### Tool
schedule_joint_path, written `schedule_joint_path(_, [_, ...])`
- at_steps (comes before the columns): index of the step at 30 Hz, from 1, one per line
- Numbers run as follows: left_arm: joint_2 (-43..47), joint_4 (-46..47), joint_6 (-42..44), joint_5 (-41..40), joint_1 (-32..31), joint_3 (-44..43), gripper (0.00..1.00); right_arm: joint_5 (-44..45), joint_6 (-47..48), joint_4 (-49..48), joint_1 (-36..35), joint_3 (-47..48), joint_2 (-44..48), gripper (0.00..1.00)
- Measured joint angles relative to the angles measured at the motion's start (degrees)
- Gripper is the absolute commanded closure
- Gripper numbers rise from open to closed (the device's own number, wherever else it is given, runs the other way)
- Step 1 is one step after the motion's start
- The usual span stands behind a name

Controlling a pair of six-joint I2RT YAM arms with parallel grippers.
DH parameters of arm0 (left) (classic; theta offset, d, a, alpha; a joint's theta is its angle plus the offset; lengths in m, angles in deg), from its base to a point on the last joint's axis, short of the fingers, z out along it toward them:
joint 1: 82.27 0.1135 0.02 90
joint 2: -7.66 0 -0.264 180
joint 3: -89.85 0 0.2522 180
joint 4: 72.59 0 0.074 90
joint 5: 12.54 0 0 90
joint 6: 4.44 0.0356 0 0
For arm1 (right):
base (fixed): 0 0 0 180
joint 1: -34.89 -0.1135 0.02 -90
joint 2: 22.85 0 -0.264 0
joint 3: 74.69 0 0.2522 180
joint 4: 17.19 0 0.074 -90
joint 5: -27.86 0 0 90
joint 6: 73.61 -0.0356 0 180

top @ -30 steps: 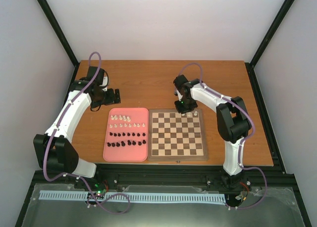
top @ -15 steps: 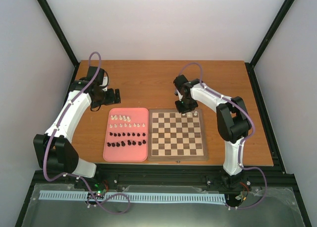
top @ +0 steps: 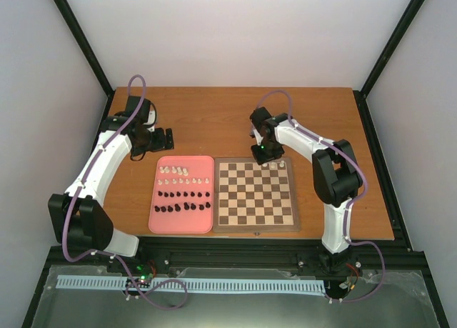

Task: Set up the chess pieces on the board
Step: Place the chess piece on the chessboard, then pick up the chess piece from the storage box.

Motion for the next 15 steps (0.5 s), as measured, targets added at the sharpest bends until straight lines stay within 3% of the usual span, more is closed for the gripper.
schedule_joint_path(15, [0.0,0.0,0.0,-0.04,0.0,0.0,0.0,-6.14,0.24,0.24,-2.29,15.72,-4.33,0.52])
